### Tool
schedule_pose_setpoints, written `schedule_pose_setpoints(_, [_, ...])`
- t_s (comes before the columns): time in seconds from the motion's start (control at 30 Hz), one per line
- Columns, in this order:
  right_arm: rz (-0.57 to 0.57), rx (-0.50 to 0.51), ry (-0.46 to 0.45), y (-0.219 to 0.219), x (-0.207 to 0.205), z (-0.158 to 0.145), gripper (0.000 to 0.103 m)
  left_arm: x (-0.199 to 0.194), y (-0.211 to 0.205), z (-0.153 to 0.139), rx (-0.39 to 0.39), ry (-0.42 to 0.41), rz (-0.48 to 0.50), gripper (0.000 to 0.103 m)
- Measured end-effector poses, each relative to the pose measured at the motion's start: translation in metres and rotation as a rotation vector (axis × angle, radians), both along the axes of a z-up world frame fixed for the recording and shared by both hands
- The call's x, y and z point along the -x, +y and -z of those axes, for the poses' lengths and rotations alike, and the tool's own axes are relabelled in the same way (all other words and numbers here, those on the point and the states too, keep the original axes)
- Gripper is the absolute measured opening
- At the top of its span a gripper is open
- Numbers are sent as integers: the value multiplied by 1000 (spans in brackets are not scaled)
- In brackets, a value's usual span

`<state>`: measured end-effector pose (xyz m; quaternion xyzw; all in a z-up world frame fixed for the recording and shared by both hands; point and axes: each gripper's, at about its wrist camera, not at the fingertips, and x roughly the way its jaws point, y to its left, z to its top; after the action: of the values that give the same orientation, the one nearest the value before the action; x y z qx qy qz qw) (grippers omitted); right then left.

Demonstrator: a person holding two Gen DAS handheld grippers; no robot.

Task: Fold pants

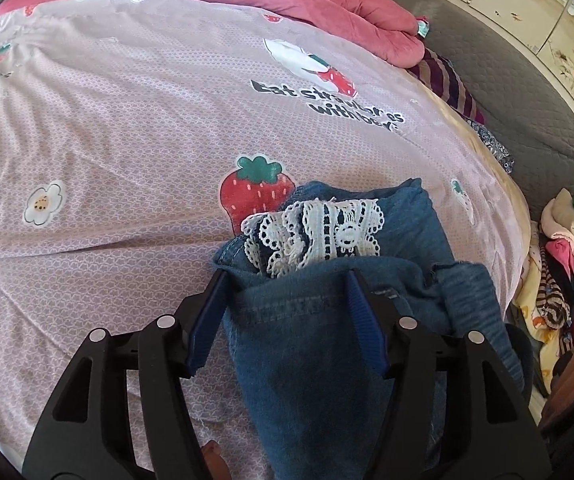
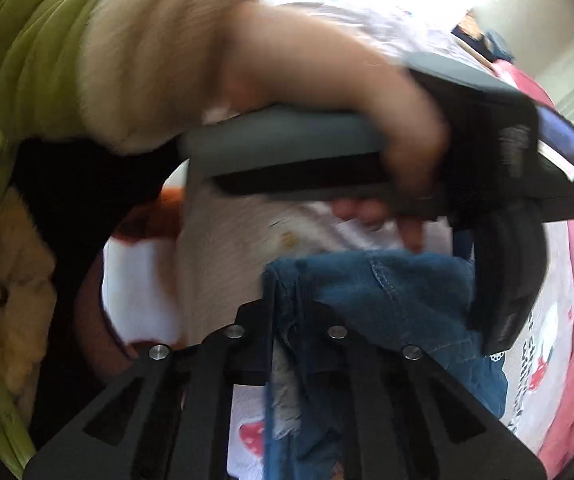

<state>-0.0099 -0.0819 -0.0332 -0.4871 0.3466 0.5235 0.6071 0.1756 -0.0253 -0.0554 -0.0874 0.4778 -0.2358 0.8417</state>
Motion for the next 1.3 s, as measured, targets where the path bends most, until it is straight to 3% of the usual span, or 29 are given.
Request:
schedule_pose_setpoints(0.1, [23, -10, -15, -12, 8, -2, 6, -3, -1, 3, 10, 12, 0, 52])
schedule_pose_setpoints(0.17, [34, -23, 47, -14, 13, -9, 4, -2, -1, 2, 6, 8, 1, 52])
schedule_pose_setpoints(0.37, [0, -103, -97, 1, 26, -21, 6, -3, -1, 2, 7, 10, 0, 52])
schedule_pose_setpoints(0.43, [-9, -109, -138, 9, 20, -22, 18, -3, -1, 3, 9, 10, 2, 52])
schedule_pose_setpoints(0.47, [-21, -95, -159, 13, 19, -19, 29, -3, 0, 3, 9, 9, 4, 52])
schedule_pose_setpoints(0.5, [-38, -74, -177, 17, 18, -14, 32, -3, 0, 2, 9, 8, 5, 52])
schedule_pose_setpoints(0.63, [-67, 20, -216, 30, 8, 9, 31, -3, 1, 2, 8, 8, 7, 52])
schedule_pose_setpoints(0.7, [-77, 54, -193, 29, 7, 21, 17, -3, 2, 2, 5, 5, 8, 53])
schedule_pose_setpoints(0.9, [-53, -33, -80, 13, 7, 15, 16, -2, 0, 1, 0, 2, 5, 55])
schedule_pose_setpoints(1.13, [-2, -78, -58, 3, 10, 16, 17, -1, -2, 2, -4, -4, 3, 55])
schedule_pose_setpoints(1.3, [65, -140, 13, -12, 9, 3, 17, -1, -2, 2, -4, -9, 0, 56])
